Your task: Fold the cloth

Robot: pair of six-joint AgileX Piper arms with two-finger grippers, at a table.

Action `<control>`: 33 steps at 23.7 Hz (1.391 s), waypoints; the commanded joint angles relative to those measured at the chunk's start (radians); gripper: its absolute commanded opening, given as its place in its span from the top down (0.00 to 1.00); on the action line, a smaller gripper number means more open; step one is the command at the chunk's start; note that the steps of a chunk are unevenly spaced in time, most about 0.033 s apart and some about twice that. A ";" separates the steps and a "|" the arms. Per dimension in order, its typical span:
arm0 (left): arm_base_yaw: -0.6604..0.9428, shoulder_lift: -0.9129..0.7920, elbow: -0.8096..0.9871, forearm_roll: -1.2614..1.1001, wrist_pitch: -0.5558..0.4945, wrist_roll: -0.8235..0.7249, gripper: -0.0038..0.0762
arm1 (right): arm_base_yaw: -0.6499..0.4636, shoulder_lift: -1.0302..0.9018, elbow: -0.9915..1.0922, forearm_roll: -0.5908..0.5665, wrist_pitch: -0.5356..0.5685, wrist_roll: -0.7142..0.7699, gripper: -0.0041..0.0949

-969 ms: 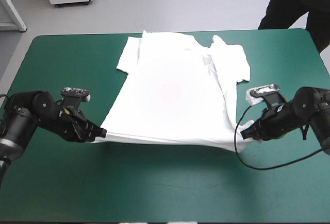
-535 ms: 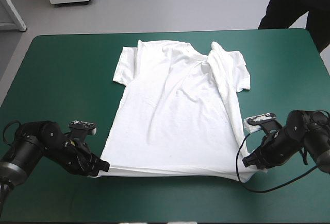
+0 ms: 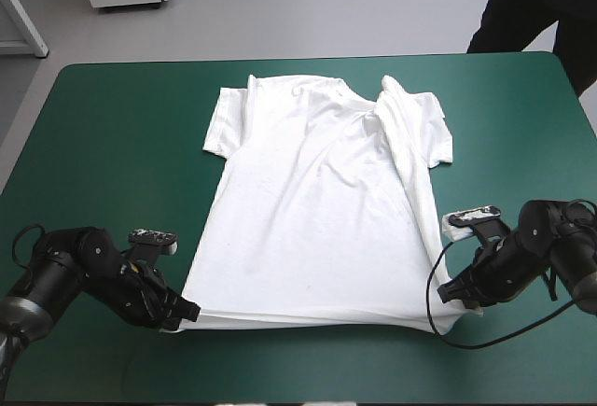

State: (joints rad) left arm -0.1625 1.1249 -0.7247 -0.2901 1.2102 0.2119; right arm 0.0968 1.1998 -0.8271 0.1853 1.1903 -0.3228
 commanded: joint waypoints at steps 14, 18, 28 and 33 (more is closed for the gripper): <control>-0.004 -0.343 -0.156 -0.112 0.078 -0.046 0.49 | 0.051 -0.263 -0.150 -0.022 0.059 0.132 0.50; -0.004 -0.351 -0.134 -0.016 0.080 -0.043 0.49 | 0.051 -0.317 -0.126 -0.026 0.059 0.162 0.50; -0.004 -0.339 0.036 0.015 0.078 0.067 0.44 | 0.051 -0.362 -0.112 -0.027 0.059 0.187 0.50; -0.004 -0.339 0.086 0.038 0.077 0.109 0.44 | 0.052 -0.362 -0.112 -0.043 0.059 0.195 0.50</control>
State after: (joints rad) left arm -0.1625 0.7839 -0.6333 -0.2491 1.2426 0.3003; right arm 0.1469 0.8432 -0.9184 0.1509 1.2479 -0.1338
